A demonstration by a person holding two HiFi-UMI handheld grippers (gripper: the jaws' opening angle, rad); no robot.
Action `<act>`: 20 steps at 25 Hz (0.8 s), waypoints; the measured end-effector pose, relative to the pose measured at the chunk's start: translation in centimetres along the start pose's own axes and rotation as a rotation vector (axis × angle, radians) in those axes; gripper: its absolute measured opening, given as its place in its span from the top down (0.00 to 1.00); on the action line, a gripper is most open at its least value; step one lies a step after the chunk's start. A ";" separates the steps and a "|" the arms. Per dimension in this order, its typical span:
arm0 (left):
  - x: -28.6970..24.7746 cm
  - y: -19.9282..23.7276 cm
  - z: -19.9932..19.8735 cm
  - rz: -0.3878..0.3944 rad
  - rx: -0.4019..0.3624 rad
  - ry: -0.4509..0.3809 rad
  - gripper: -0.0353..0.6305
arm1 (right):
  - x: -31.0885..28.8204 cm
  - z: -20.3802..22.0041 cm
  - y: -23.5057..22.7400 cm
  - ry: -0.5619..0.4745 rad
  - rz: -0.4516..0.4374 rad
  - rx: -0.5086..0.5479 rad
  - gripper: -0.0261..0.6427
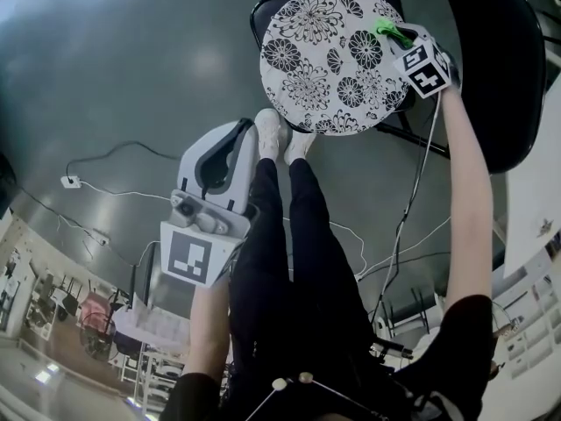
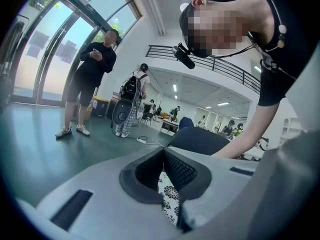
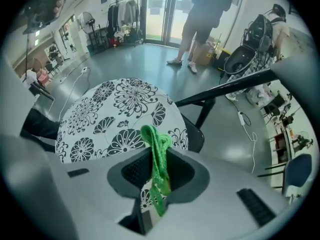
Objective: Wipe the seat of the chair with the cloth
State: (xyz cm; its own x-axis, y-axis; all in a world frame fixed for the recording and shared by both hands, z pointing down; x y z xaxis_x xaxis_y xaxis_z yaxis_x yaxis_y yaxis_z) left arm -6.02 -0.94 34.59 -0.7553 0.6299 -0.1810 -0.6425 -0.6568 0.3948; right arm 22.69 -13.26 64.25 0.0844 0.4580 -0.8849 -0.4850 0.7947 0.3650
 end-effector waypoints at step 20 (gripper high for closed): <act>-1.2 -0.1 -0.5 0.015 -0.005 0.001 0.94 | 3.8 3.9 11.8 -0.008 -0.213 -0.092 0.83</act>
State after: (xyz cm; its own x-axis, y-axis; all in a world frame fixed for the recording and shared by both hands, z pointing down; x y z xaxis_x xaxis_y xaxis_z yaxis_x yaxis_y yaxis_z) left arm -5.14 -1.81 34.33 -0.7647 0.6197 -0.1765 -0.6320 -0.6681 0.3927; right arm 20.67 -0.62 66.27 0.2000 0.2870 -0.9368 -0.5325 0.8345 0.1420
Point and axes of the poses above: the fingertips, and each gripper's own axes: x backward along the fingers, y to its left, z out of its underside, the point moved 1 cm from there along x, backward along the fingers, and after that the axes turned 15 degrees about z, right-handed, at the moved point
